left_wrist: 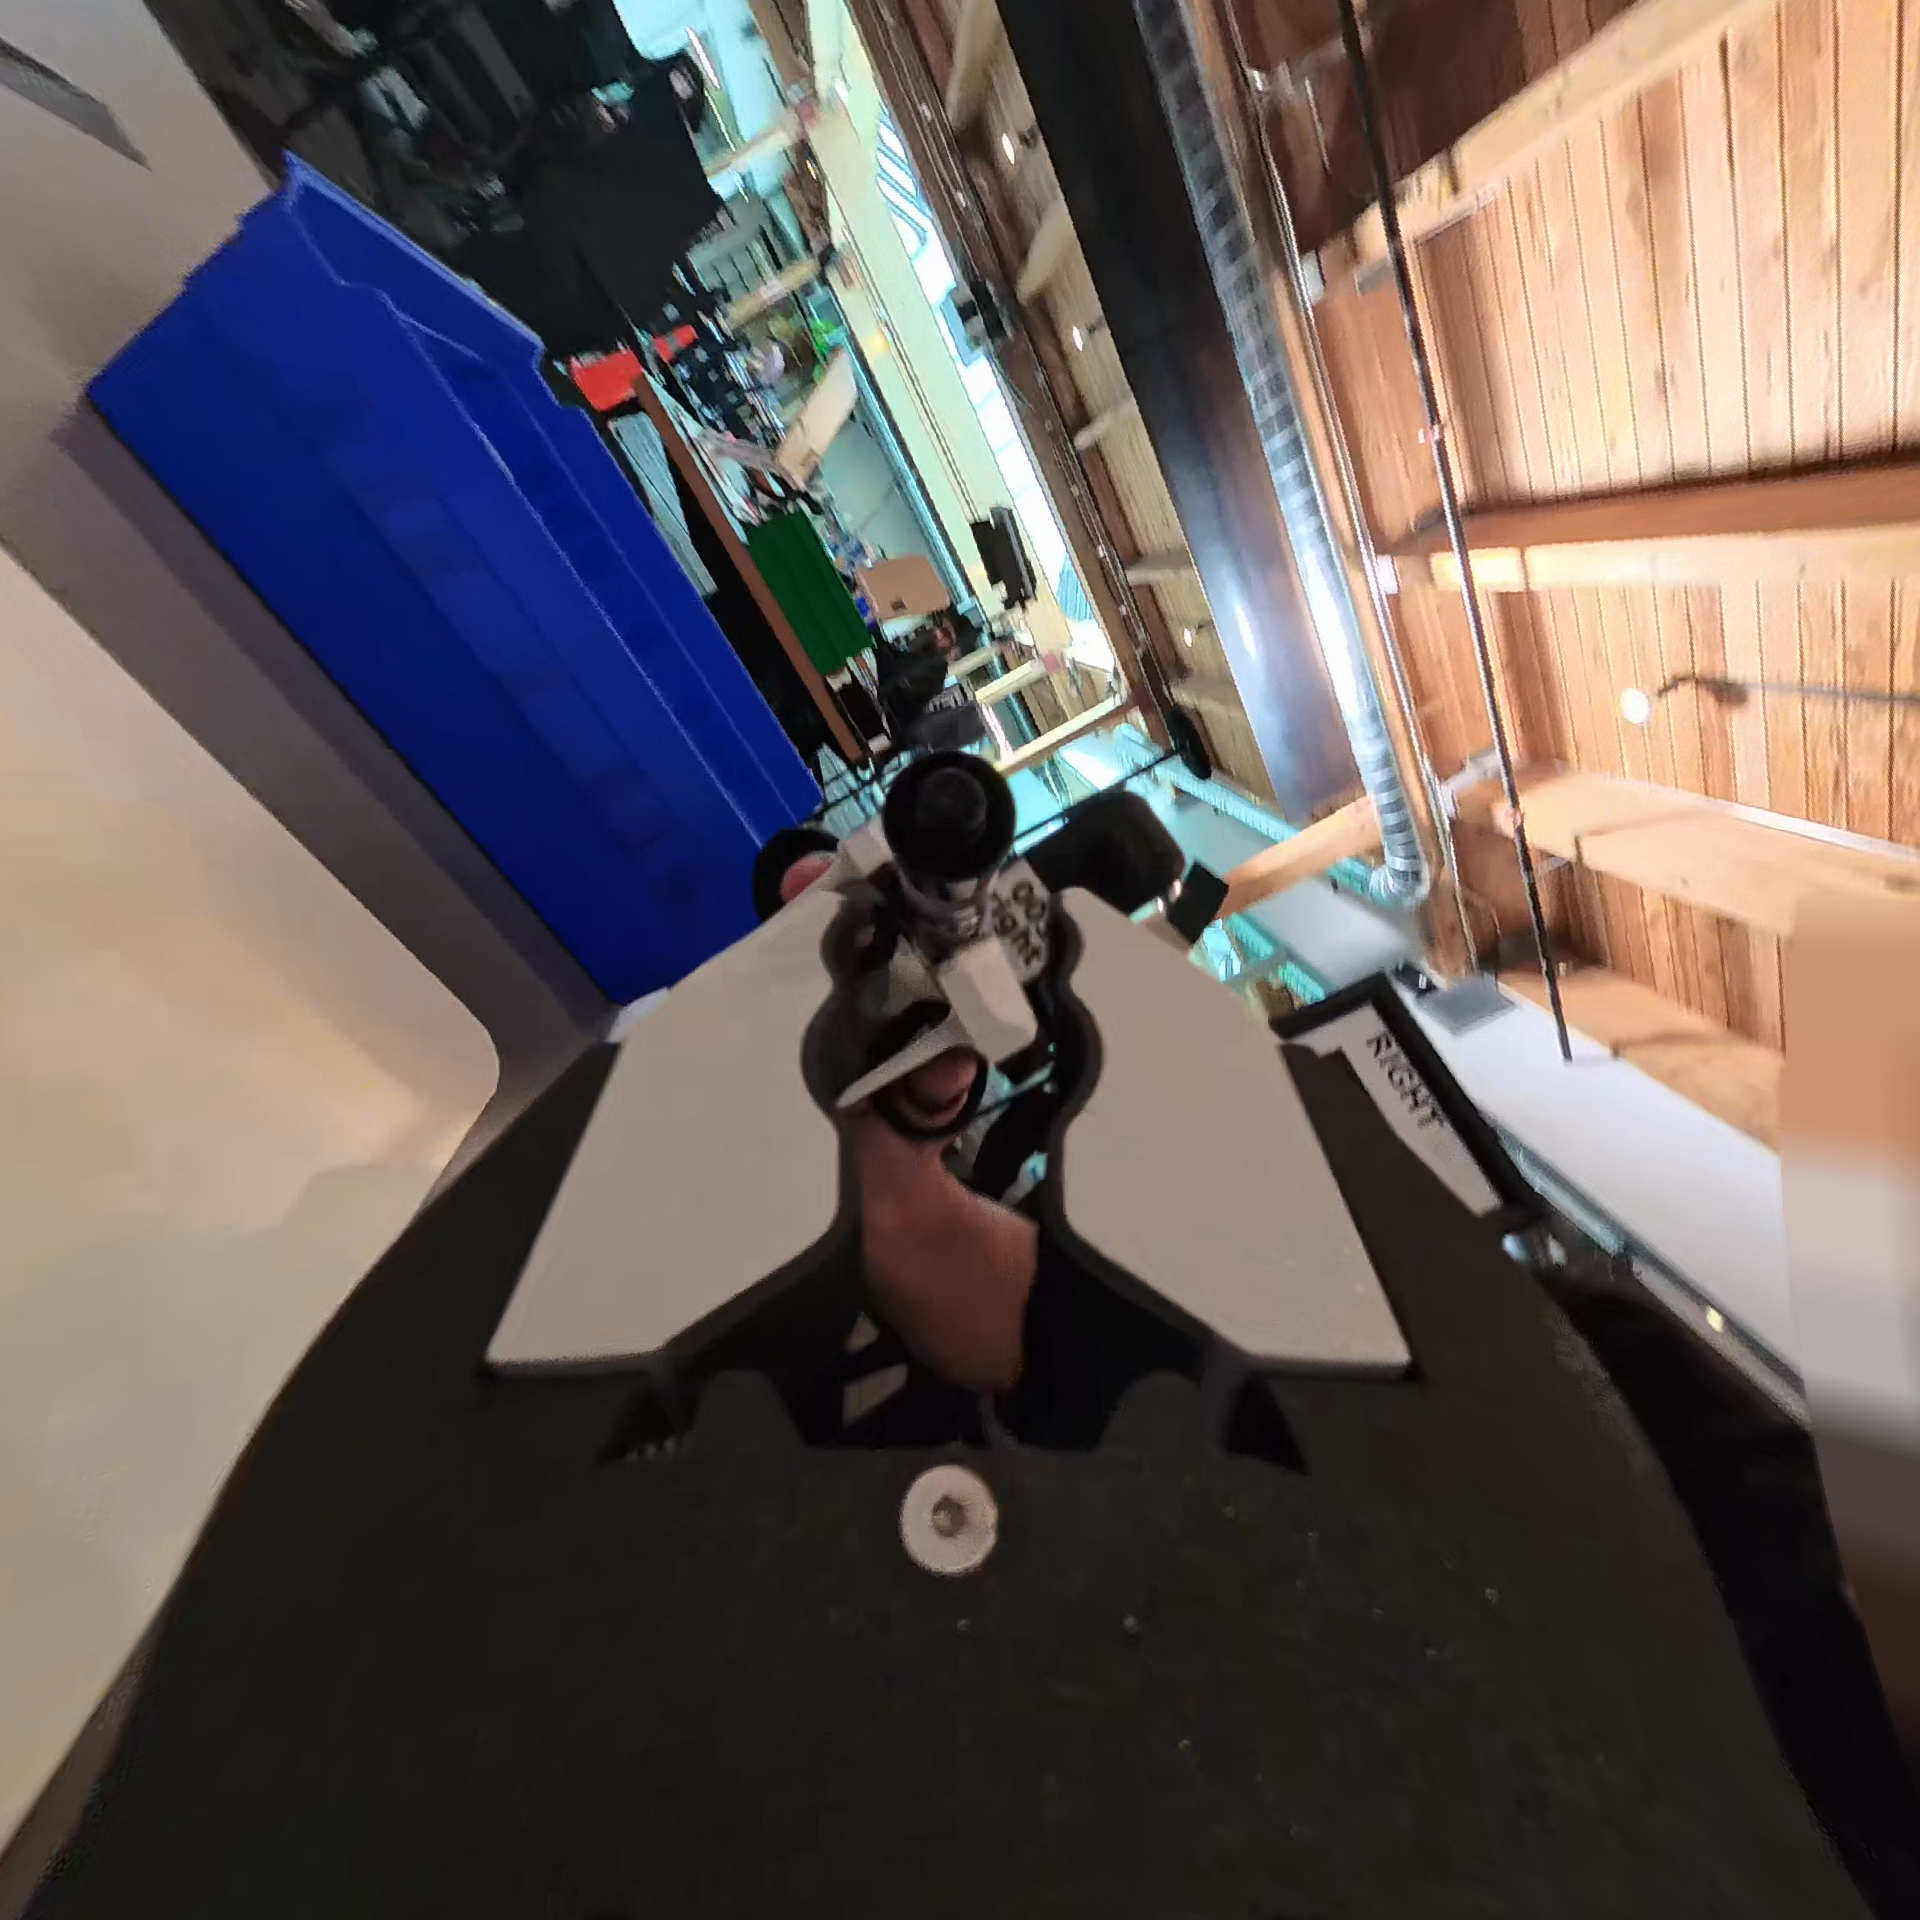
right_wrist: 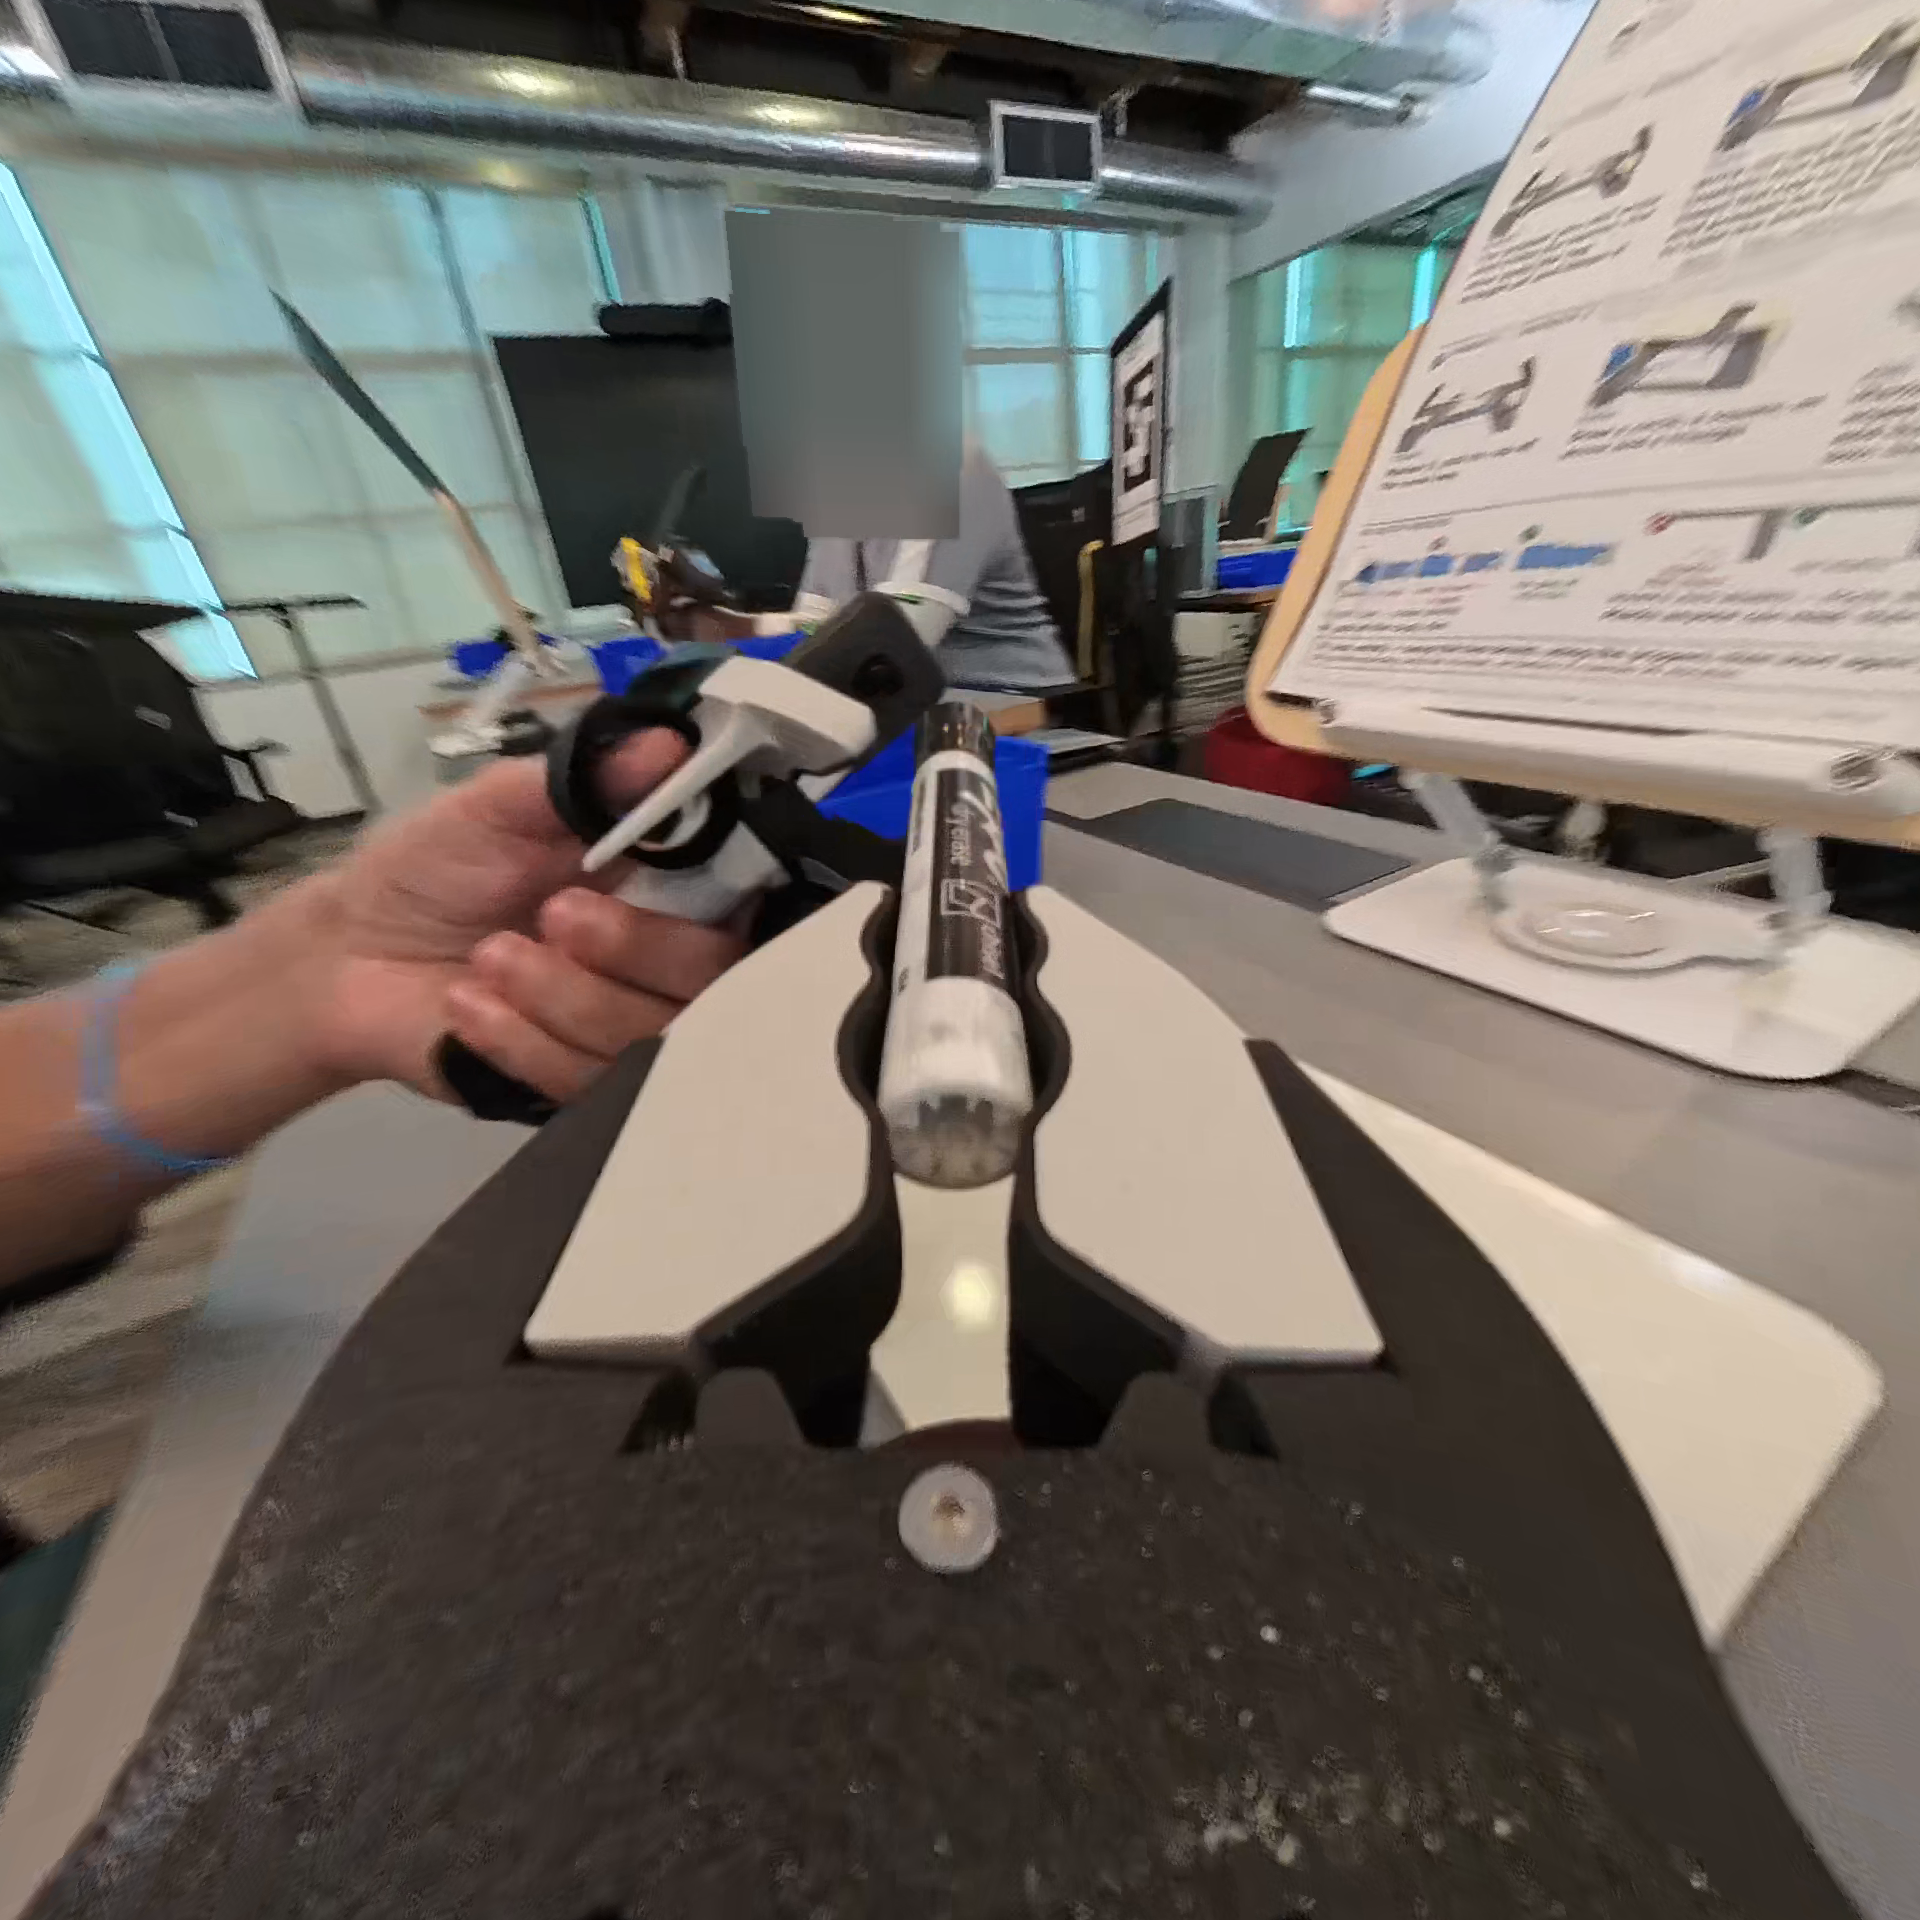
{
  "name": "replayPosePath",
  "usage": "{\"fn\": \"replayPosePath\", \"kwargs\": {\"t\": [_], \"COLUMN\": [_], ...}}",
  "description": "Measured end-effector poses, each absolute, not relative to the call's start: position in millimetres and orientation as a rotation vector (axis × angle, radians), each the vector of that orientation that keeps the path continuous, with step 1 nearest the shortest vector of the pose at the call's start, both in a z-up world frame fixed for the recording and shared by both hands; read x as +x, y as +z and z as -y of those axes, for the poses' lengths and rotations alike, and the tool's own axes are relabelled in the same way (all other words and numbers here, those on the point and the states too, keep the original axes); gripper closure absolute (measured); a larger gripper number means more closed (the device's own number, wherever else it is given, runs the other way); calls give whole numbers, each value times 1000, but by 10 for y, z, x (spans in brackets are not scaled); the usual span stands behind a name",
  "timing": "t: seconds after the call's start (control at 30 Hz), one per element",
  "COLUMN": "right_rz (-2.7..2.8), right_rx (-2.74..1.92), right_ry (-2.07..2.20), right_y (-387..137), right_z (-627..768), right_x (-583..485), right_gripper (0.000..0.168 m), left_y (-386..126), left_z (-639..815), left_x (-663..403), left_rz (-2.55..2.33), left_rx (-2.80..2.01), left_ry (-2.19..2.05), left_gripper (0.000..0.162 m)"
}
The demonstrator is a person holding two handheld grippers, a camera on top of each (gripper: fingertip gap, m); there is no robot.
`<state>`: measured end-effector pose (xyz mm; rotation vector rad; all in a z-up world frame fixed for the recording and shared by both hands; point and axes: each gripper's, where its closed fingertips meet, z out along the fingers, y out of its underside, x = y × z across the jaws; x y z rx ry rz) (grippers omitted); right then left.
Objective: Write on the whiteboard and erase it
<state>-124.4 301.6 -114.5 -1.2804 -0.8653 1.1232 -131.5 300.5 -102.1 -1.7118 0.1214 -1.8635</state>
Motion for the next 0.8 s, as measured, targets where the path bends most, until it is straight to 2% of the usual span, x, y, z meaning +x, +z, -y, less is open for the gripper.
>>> {"fn": "replayPosePath", "kwargs": {"t": [0.03,0.13,0.2,0.33,0.63,0.8], "right_rz": [859,871,917,1026,1062,1040], "right_rx": [-1289,-1324,-1358,-1451,-1449,-1438], "right_ry": [1186,1355,1433,1545,1704,1767], "right_y": [-1120,-1070,-1086,-1221,-1262,-1249], "right_z": [-2986,-2873,-2783,-2630,-2484,-2479], "right_x": [-1222,-1184,-1199,-1273,-1366,-1352], "right_gripper": [149,149,149,149,149,149], "left_y": [-1031,-1089,-1106,-1059,-1139,-1184], "left_z": [-2963,-2905,-2871,-2656,-2523,-2471], "left_x": [-1357,-1535,-1620,-1636,-1601,-1567], "left_rz": [-188,-431,-584,-856,-1007,-1058], "left_rx": [-1717,-1716,-1697,-1626,-1588,-1567], "left_ry": [-1852,-1628,-1437,-1238,-1115,-1092], "left_gripper": [116,113,102,105,141,142]}}
